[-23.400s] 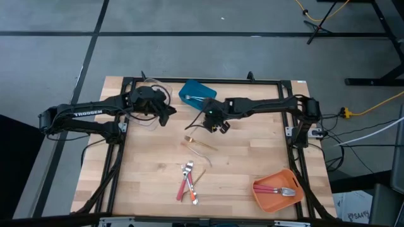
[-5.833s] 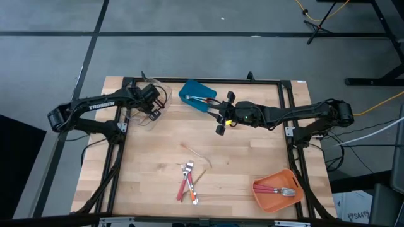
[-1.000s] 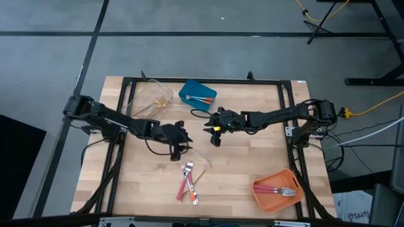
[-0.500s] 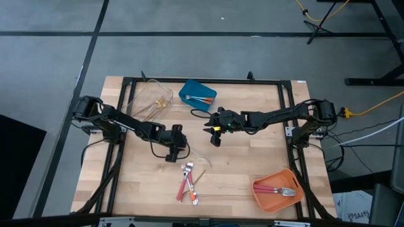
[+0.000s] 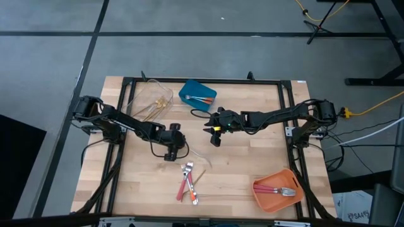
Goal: Sort silverware by color (type)
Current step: Put the orange fork into the blue bin
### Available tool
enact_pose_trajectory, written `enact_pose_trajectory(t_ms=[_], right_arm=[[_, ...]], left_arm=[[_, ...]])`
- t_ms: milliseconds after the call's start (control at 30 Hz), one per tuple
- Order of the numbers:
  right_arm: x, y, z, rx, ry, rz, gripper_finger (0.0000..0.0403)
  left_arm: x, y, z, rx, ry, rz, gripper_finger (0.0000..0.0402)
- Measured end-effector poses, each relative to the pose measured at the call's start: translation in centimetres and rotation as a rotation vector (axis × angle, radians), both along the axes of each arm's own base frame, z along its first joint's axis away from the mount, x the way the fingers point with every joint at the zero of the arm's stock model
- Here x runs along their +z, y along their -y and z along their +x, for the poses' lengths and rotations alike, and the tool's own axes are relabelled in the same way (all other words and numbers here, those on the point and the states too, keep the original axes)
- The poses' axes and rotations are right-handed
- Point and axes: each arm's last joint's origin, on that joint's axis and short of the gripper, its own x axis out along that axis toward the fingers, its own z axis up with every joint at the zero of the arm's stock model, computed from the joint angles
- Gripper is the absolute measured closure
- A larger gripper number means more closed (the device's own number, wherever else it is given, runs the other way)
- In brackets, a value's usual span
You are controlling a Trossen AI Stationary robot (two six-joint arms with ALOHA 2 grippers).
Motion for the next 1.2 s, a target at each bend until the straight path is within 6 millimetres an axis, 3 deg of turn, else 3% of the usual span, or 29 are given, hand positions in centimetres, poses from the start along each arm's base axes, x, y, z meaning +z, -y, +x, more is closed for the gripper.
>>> enact_pose_trajectory(t_ms=[1200], right_arm=[[0.02,0.0,0.0,0.0,0.001,0.0,0.0297]], left_arm=[[-0.76,-0.84,0.28,0.045,-0.024,-0.044,0.0277]])
